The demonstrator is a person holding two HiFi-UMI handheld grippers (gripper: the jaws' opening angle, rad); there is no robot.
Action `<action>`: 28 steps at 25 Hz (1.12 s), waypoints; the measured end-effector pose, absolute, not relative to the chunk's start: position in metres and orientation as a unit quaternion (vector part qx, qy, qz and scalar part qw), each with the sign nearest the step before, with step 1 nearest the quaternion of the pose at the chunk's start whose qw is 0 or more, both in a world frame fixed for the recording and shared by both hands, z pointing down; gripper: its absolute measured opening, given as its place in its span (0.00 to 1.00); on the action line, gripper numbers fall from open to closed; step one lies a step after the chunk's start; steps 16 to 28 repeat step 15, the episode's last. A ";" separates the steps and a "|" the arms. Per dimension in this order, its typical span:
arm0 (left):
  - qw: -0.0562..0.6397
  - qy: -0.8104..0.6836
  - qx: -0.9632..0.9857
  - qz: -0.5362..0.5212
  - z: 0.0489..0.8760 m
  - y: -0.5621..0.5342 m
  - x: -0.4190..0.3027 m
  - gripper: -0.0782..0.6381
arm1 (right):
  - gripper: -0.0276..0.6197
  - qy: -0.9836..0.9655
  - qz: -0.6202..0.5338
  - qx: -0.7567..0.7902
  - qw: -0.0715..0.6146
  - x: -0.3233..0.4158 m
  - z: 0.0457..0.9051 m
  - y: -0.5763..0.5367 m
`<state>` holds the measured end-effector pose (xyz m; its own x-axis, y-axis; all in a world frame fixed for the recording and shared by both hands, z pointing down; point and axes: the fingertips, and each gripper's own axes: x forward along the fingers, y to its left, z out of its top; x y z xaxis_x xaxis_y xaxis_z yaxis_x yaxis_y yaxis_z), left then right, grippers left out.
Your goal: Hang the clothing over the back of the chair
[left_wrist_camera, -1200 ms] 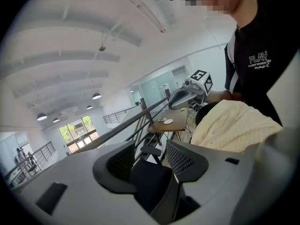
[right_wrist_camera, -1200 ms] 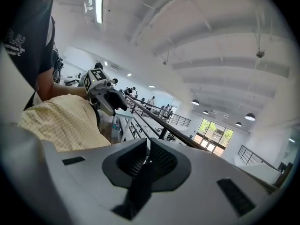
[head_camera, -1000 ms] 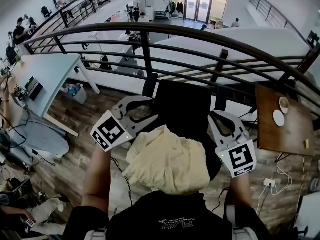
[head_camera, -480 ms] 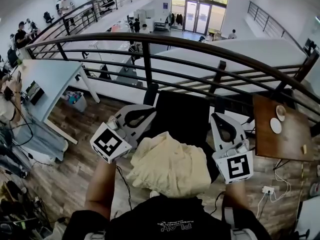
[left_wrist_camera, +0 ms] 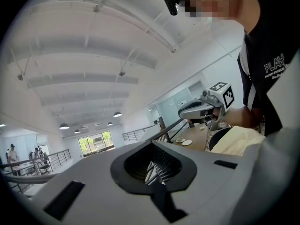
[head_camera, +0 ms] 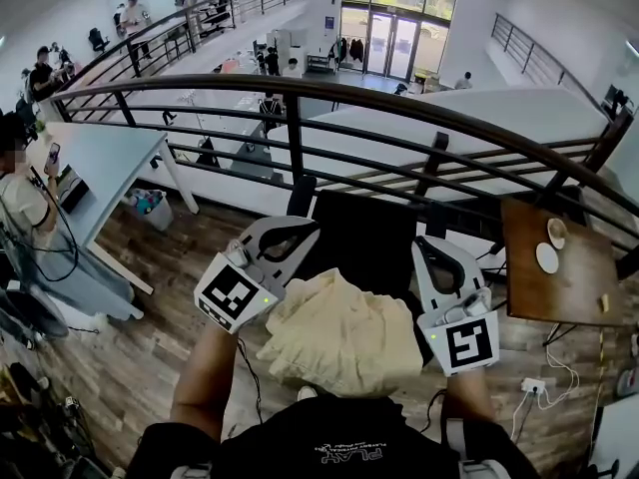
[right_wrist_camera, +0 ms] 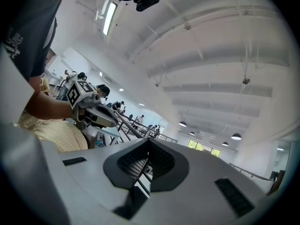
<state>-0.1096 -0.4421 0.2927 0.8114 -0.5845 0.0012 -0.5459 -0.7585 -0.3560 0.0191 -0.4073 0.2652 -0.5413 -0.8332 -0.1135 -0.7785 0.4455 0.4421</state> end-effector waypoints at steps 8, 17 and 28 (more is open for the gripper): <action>0.172 0.315 -0.932 -0.059 0.290 -0.442 -0.116 0.13 | 0.07 -0.846 -0.228 0.476 0.075 0.021 0.266 -0.403; 0.174 0.319 -0.929 -0.065 0.293 -0.440 -0.115 0.13 | 0.07 -0.844 -0.229 0.477 0.082 0.023 0.271 -0.402; 0.174 0.319 -0.929 -0.065 0.293 -0.440 -0.115 0.13 | 0.07 -0.844 -0.229 0.477 0.082 0.023 0.271 -0.402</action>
